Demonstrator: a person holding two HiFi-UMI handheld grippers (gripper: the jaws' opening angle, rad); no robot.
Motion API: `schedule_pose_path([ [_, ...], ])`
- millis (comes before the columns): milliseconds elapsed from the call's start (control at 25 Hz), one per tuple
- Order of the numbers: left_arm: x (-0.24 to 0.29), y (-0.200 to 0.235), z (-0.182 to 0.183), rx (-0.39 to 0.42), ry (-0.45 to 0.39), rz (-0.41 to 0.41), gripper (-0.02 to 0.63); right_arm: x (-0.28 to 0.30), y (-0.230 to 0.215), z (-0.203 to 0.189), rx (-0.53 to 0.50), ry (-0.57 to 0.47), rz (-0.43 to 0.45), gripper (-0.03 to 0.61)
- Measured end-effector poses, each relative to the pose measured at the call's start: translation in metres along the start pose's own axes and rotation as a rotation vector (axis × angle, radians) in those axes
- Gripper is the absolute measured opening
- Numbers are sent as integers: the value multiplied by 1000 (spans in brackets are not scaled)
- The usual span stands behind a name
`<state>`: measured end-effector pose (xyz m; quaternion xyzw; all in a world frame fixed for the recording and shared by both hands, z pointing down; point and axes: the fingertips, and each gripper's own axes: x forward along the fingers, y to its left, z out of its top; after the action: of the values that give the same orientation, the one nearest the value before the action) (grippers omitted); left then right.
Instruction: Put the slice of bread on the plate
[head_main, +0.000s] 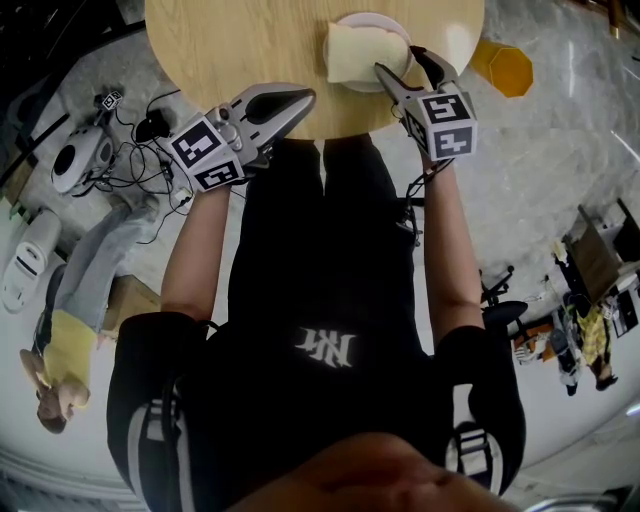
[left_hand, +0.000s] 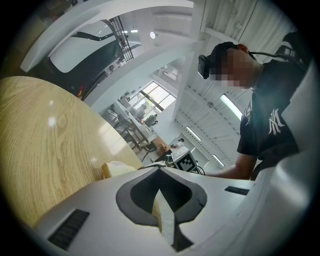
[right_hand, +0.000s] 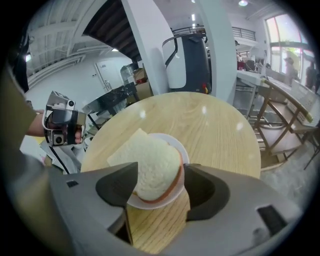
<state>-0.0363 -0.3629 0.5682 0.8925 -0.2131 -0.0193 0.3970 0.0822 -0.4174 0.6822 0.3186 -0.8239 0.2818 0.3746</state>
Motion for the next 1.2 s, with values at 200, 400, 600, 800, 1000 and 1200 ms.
schedule_pose_path([
  [200, -5, 0, 1, -5, -13, 4, 6, -10, 8, 12, -16, -61, 16, 296],
  [400, -10, -2, 15, 24, -32, 6, 6, -28, 19, 36, -31, -145, 49, 296],
  [600, -11, -12, 50, 106, -69, -5, 6, -53, 35, 80, -79, -250, 128, 256],
  [800, -14, -48, 92, 199, -122, -33, 6, -107, 61, 122, -151, -374, 229, 149],
  [1000, -17, -91, 130, 293, -172, -43, 6, -155, 81, 145, -167, -490, 301, 106],
  [1200, -20, -118, 156, 355, -207, -40, 5, -192, 93, 164, -181, -594, 364, 28],
])
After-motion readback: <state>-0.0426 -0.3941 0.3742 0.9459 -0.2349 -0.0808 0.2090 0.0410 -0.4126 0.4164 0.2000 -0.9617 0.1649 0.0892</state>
